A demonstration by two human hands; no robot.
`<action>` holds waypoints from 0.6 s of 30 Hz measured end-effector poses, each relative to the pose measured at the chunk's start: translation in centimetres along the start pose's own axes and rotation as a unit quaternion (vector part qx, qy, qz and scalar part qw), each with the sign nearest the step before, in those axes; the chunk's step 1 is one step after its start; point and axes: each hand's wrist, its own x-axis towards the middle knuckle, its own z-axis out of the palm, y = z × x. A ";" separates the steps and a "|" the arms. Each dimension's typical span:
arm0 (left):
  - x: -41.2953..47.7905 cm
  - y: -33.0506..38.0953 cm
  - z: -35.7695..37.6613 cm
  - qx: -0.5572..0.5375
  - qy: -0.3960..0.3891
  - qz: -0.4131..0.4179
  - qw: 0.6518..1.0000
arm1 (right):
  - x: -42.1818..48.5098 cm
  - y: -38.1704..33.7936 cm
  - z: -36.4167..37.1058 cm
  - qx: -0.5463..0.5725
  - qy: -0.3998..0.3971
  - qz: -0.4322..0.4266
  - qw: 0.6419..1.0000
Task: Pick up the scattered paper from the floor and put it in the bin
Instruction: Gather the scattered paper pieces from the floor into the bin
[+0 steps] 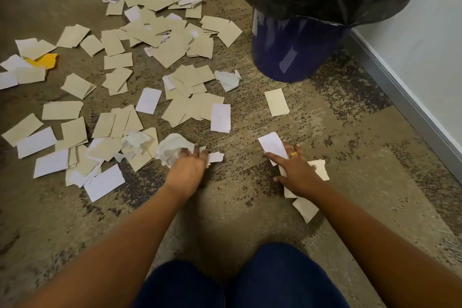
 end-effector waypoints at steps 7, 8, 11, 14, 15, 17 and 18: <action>-0.7 -1.9 -0.3 -0.074 0.095 0.051 0.991 | -0.2 -0.1 -0.1 0.018 0.048 0.012 0.999; -0.9 -2.1 -0.2 -0.092 0.111 0.063 0.987 | -0.3 -0.2 -0.2 0.017 0.062 0.011 0.998; -1.4 -2.4 -0.6 -0.118 0.170 0.102 0.973 | -0.9 -0.2 -0.2 0.030 0.097 0.014 0.995; -1.6 -2.3 -1.3 -0.093 0.205 0.131 0.966 | -1.5 0.2 -0.5 0.070 0.109 0.010 0.992; -1.7 -2.3 -1.6 -0.076 0.212 0.147 0.963 | -1.8 0.3 -0.6 0.078 0.114 0.015 0.990; -1.9 -2.0 -2.1 -0.038 0.222 0.173 0.959 | -2.5 0.7 -0.7 0.076 0.120 0.044 0.989; -2.1 -1.7 -2.2 -0.023 0.238 0.178 0.954 | -2.9 1.0 -0.6 0.075 0.110 0.064 0.989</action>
